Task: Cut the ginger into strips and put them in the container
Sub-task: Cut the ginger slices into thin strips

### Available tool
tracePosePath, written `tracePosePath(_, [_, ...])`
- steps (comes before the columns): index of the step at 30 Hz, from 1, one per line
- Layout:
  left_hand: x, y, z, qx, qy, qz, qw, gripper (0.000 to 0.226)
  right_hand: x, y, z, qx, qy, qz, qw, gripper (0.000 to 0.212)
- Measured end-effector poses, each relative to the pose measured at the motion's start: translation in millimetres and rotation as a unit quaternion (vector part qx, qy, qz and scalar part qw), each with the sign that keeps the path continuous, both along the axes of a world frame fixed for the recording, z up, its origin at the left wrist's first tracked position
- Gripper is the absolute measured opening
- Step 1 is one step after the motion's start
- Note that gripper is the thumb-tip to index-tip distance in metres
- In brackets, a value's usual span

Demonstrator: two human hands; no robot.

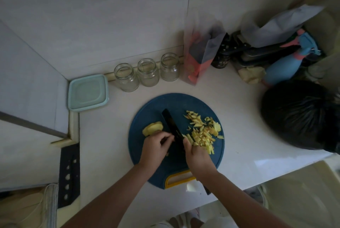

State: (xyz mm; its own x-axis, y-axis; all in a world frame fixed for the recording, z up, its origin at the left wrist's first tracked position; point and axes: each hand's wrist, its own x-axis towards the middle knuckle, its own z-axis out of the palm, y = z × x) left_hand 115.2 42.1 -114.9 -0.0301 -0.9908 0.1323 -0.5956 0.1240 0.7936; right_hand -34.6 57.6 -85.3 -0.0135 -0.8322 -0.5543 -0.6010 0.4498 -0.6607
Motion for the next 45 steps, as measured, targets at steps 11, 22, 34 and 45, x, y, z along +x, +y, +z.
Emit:
tracePosePath(11, [-7,-12,21,0.326,0.114,0.126,0.93,0.019,-2,7,14,-0.009,0.006,0.056,0.998,0.056])
tracePosePath(22, [-5,-23,28,0.435,0.214,0.145,0.863,0.019,0,13,23,-0.008,-0.007,0.03,0.999,0.057])
tracePosePath(34, [0,-32,34,0.426,0.094,0.03,0.9,0.01,-1,14,22,0.019,-0.005,0.043,0.999,0.057])
tracePosePath(45, [1,-35,32,0.434,0.109,0.031,0.894,0.011,-2,10,22,0.108,-0.084,0.001,0.991,0.054])
